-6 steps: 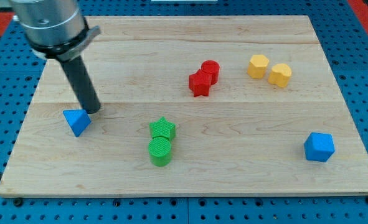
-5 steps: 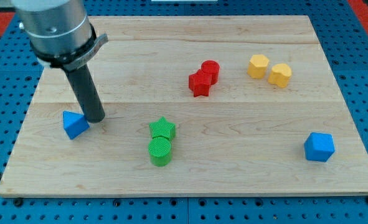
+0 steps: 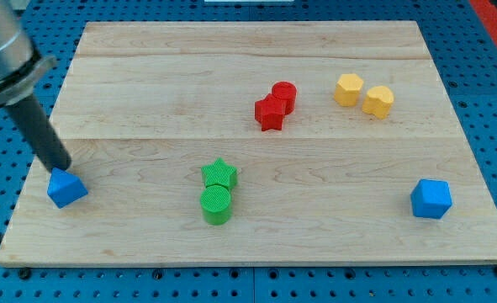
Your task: Drag the triangle slightly to the bottom left side of the board
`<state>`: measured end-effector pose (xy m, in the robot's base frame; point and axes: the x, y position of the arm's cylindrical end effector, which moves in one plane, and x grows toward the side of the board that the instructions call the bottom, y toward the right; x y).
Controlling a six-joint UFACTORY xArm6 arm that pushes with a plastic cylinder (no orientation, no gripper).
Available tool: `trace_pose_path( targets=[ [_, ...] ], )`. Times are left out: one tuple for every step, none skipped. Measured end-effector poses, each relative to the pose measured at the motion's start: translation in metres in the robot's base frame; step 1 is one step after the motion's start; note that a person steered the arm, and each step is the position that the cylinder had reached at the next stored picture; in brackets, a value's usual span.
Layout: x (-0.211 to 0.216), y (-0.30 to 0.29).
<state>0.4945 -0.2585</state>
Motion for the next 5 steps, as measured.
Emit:
trace_pose_path(
  targets=[
    [0.002,-0.02],
    [0.005,0.001],
    [0.015,0.042],
    [0.016,0.05],
    [0.014,0.036]
  ],
)
